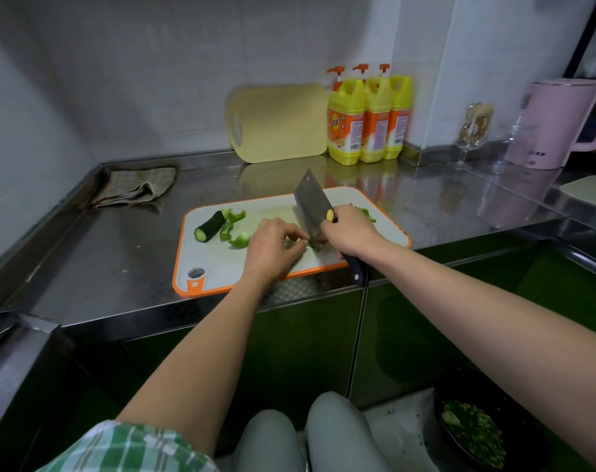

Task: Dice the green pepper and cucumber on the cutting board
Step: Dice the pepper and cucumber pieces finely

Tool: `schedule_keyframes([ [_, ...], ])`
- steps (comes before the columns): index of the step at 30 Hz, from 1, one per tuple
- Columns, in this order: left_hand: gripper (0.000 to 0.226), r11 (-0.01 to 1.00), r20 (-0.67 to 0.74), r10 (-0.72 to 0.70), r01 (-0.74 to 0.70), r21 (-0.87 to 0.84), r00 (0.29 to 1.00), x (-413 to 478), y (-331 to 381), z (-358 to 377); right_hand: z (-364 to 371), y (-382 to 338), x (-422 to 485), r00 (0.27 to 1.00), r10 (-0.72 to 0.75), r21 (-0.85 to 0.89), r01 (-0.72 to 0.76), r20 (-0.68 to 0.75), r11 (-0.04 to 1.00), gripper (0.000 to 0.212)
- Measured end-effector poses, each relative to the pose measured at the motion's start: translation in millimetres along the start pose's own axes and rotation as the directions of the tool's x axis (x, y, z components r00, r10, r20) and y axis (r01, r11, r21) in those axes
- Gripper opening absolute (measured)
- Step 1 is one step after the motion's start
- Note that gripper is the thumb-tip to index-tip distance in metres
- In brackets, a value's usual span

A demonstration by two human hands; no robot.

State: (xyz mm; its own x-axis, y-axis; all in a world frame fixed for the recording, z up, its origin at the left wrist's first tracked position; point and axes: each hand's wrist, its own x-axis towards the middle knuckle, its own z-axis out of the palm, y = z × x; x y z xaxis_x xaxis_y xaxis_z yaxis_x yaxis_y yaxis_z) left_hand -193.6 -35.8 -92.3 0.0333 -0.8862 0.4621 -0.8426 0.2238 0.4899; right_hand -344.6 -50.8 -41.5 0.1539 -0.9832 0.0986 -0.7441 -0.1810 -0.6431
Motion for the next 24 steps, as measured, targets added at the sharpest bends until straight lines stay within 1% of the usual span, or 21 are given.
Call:
schedule_keyframes([
  [1, 0.013, 1.000, -0.008, -0.009, 0.009, 0.030, 1.000, 0.2, -0.5, 0.5, 0.3, 0.4, 0.5, 1.000, 0.000, 0.006, 0.000, -0.003, 1.000, 0.019],
  [3, 0.017, 0.996, -0.090, -0.067, 0.071, 0.048, 0.994, -0.3, -1.4, 1.2, -1.4, 0.7, 1.4, 1.000, -0.008, 0.026, 0.008, 0.003, 1.000, 0.019],
  [5, 0.019, 0.989, -0.215, -0.142, 0.149, 0.014, 0.966, -1.6, -3.7, 0.6, -3.3, -0.5, 1.4, 0.999, -0.027, 0.039, 0.026, 0.034, 0.999, 0.019],
  [7, 0.022, 0.977, -0.274, -0.208, 0.212, -0.015, 0.939, -1.9, -6.2, -0.3, -2.5, -5.2, -0.6, 0.995, -0.049, 0.030, 0.046, 0.087, 0.998, 0.018],
  [9, 0.024, 0.971, -0.281, -0.235, 0.238, -0.026, 0.930, -1.1, -8.2, -0.1, 1.5, -11.8, -3.2, 0.988, -0.059, -0.010, 0.061, 0.143, 0.998, 0.021],
  [11, 0.024, 0.973, -0.283, -0.227, 0.227, -0.033, 0.932, -0.2, -8.9, 0.1, 6.3, -16.3, -4.5, 0.981, -0.050, -0.060, 0.062, 0.187, 0.996, 0.026],
  [14, 0.024, 0.980, -0.264, -0.196, 0.197, -0.023, 0.944, -1.0, -9.2, 1.1, 7.1, -15.8, -3.1, 0.971, -0.015, -0.093, 0.038, 0.237, 0.995, 0.024],
  [16, 0.024, 0.979, -0.247, -0.202, 0.203, -0.019, 0.948, -1.6, -9.1, 1.6, 0.7, -12.2, 0.3, 0.973, 0.020, -0.133, 0.012, 0.231, 0.991, 0.020],
  [19, 0.023, 0.979, -0.226, -0.204, 0.205, -0.019, 0.952, -1.2, -8.9, 1.4, -13.3, -1.5, 5.7, 0.981, 0.078, -0.195, -0.043, 0.178, 0.980, 0.014],
  [22, 0.024, 0.981, -0.209, -0.194, 0.195, -0.016, 0.958, -1.1, -7.4, 0.4, -23.9, 9.7, 10.5, 0.984, 0.133, -0.160, -0.114, 0.118, 0.981, 0.011],
  [24, 0.023, 0.982, -0.205, -0.184, 0.187, -0.007, 0.961, -1.8, -6.5, 0.1, -25.6, 12.2, 12.3, 0.984, 0.147, -0.118, -0.135, 0.103, 0.984, 0.010],
])
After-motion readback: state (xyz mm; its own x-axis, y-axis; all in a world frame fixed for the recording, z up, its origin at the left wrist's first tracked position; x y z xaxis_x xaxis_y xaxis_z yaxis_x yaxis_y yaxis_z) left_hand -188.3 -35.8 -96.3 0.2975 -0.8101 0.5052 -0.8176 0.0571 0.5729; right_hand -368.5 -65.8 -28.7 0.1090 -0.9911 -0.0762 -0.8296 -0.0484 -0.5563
